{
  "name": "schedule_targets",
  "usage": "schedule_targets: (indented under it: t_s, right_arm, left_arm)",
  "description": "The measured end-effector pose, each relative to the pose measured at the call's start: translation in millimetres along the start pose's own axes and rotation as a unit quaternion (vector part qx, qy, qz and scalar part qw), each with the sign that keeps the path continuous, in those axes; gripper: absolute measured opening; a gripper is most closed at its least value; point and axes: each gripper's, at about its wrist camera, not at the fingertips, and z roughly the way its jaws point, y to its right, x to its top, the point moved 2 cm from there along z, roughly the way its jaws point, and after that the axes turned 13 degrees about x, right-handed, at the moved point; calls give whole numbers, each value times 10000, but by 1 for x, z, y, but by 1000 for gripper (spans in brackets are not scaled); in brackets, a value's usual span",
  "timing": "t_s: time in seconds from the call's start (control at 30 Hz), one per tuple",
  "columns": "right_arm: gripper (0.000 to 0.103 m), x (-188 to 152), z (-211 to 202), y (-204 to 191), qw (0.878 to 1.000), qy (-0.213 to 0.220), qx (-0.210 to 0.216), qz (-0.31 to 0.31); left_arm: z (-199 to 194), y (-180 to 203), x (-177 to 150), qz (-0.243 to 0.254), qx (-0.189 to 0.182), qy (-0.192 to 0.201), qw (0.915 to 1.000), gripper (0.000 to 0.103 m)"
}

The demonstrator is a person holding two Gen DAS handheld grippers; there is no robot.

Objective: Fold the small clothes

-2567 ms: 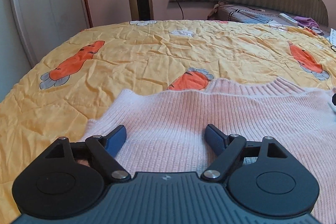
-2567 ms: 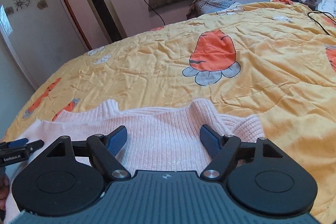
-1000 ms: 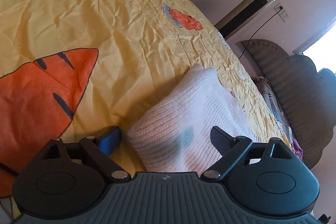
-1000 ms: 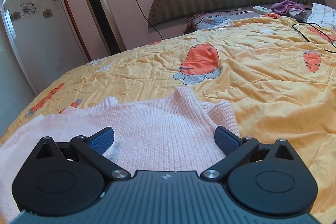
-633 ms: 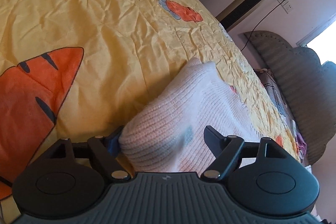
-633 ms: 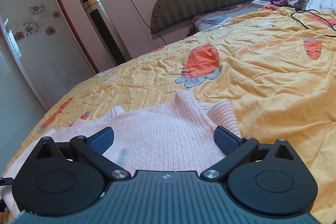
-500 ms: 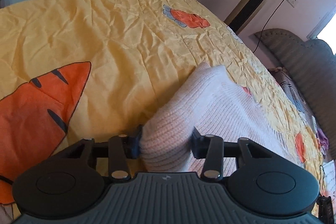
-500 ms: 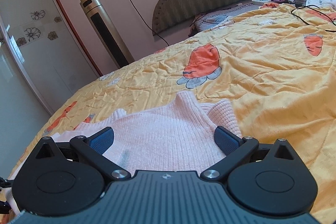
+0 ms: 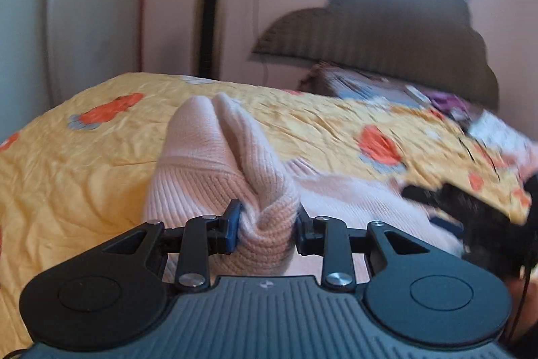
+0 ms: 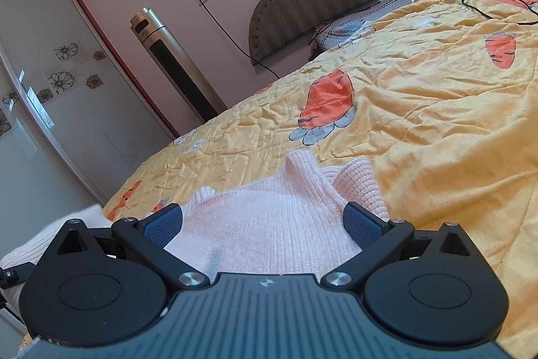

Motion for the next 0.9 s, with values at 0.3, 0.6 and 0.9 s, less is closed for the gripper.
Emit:
schedule_targets:
  t_s: [0.3, 0.6, 0.9]
  right_arm:
    - [100, 0, -1, 2, 9999, -54, 84, 43]
    - [102, 30, 18, -25, 9838, -1077, 956, 1069]
    - [100, 24, 121, -58, 9435, -2652, 1335, 1475]
  left_arm:
    - [-12, 32, -41, 1003, -462, 157, 9938, 28]
    - [-14, 26, -43, 804, -619, 130, 9948, 28]
    - [-11, 15, -41, 523, -904, 60, 9945, 28]
